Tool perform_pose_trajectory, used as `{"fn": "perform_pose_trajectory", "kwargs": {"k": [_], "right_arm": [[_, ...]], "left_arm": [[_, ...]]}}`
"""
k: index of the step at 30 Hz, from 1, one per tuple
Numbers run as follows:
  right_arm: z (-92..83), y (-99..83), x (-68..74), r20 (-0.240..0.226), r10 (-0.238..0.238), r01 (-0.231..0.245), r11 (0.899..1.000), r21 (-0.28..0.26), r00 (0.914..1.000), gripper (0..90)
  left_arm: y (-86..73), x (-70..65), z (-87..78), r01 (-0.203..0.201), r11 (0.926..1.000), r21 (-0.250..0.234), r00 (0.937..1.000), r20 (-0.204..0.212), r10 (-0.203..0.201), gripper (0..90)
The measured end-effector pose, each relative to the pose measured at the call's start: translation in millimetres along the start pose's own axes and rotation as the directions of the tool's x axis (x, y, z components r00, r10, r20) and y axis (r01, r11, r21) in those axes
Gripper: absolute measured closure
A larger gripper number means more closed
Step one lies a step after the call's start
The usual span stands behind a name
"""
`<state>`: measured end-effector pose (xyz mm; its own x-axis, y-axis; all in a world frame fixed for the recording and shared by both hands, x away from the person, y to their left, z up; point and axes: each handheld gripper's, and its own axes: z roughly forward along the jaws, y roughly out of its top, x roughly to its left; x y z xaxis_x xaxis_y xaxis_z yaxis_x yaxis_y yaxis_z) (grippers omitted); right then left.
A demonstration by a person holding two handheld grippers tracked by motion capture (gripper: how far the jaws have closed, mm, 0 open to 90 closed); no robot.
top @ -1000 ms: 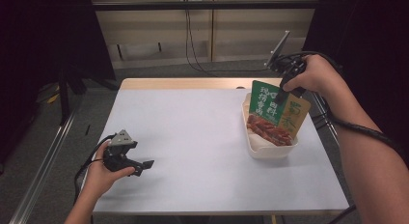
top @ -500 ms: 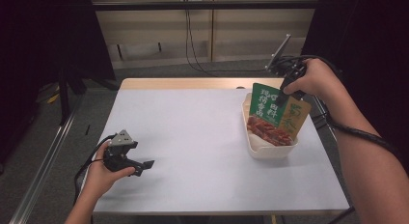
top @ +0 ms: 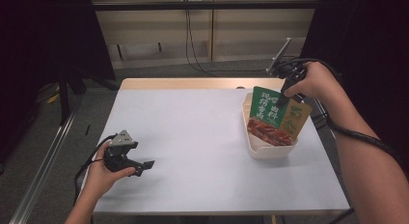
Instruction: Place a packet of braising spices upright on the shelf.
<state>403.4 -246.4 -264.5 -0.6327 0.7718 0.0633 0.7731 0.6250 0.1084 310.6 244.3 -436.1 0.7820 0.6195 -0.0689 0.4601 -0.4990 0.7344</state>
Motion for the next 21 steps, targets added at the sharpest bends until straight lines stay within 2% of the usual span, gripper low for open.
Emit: {"fn": "perform_pose_trajectory", "kwargs": {"k": [9, 10, 16, 20, 21], "right_arm": [[2.5, -2.7, -2.5, 0.000, 0.001, -0.001, 1.000, -0.002, 1.0000, 89.1], [2.2, -2.9, -3.3, 0.002, 0.001, -0.001, 1.000, 0.000, 1.0000, 88.9], [3.3, -5.4, -6.2, 0.005, 0.011, -0.011, 1.000, -0.006, 0.9999, 88.6], [3.0, -5.3, -6.8, 0.008, 0.019, -0.019, 1.000, -0.020, 0.9998, 85.5], [2.6, -5.0, -6.7, 0.011, 0.014, -0.014, 1.000, -0.023, 0.9998, 84.6]], "left_arm": [[0.0, -0.7, 1.0, -0.002, 1.0000, 0.006, 1.0000, -0.006, 0.002, 3.1], [0.2, 0.0, 0.7, -0.012, 0.9999, 0.012, 0.9999, -0.001, 0.012, 3.1], [0.0, -0.7, 1.8, -0.006, 0.9999, 0.010, 1.0000, 0.001, 0.006, 3.1], [0.1, 0.0, 1.2, -0.015, 0.9998, 0.013, 0.9999, -0.002, 0.015, 3.1], [-0.1, -0.8, 1.8, -0.004, 1.0000, 0.007, 1.0000, 0.002, 0.004, 3.1]]}}
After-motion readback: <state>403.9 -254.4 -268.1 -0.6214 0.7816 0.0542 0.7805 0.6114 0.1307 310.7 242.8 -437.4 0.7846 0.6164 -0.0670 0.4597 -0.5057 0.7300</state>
